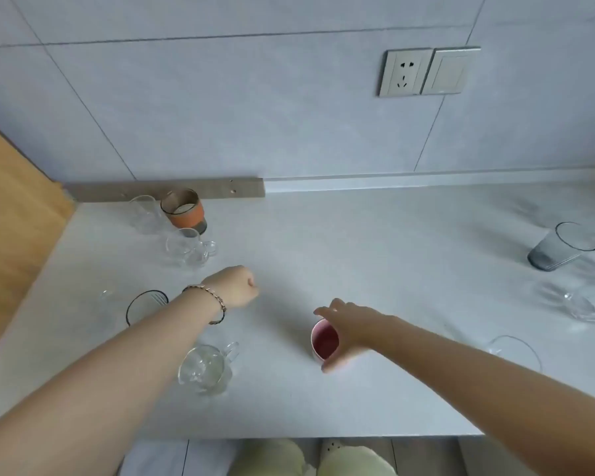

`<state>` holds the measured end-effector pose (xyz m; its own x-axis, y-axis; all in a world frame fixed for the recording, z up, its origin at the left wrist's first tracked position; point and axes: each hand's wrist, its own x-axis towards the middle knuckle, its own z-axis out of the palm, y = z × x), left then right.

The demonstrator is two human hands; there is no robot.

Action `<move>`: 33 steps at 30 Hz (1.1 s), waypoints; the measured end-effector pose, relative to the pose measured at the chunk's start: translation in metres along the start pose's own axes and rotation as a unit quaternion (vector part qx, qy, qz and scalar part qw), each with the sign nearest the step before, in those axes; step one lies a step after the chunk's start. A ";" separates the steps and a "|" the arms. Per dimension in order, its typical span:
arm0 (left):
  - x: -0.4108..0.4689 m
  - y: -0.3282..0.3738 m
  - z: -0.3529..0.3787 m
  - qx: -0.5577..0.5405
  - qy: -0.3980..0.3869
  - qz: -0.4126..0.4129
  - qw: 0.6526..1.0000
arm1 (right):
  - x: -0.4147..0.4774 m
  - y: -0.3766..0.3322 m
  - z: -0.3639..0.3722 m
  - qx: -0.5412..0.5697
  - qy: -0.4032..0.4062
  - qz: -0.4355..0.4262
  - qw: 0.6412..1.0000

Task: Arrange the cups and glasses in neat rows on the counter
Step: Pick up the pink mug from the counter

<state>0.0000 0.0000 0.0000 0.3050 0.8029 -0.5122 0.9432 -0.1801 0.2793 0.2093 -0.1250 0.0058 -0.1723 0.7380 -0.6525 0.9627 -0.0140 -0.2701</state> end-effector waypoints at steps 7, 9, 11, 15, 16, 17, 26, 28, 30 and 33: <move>0.016 -0.029 0.017 -0.017 -0.052 -0.007 0.998 | 0.029 -0.013 0.012 -0.089 -0.028 0.007 0.996; 0.024 -0.034 0.019 -0.009 -0.073 0.005 0.997 | 0.034 -0.015 0.011 -0.061 -0.024 0.031 0.997; 0.034 -0.037 0.020 -0.004 -0.093 0.014 0.996 | 0.042 -0.013 0.007 -0.001 -0.019 0.076 0.997; 0.062 -0.046 0.017 -0.018 -0.119 0.021 0.993 | 0.063 -0.009 -0.018 0.131 0.006 0.153 0.979; 0.069 -0.048 0.015 -0.020 -0.121 0.019 0.992 | 0.070 -0.010 -0.029 0.134 0.024 0.155 0.978; 0.076 -0.050 0.013 -0.022 -0.123 0.015 0.992 | 0.079 -0.011 -0.039 0.121 0.049 0.154 0.979; 0.125 -0.060 0.000 -0.018 -0.095 -0.023 0.995 | 0.197 -0.012 -0.147 0.102 0.203 0.100 0.969; 0.131 -0.059 -0.003 -0.025 -0.089 -0.029 0.995 | 0.224 -0.013 -0.163 0.100 0.207 0.096 0.968; 0.134 -0.057 -0.004 -0.035 -0.090 -0.037 0.995 | 0.246 -0.016 -0.173 0.088 0.203 0.096 0.970; 0.136 -0.053 -0.005 -0.045 -0.098 -0.044 0.993 | 0.268 -0.019 -0.180 0.056 0.216 0.083 0.971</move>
<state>-0.0090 0.1214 -0.0804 0.2500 0.6862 -0.6831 0.9543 -0.0553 0.2938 0.1828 0.1946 -0.0365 0.1104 0.9330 -0.3424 0.9367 -0.2128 -0.2780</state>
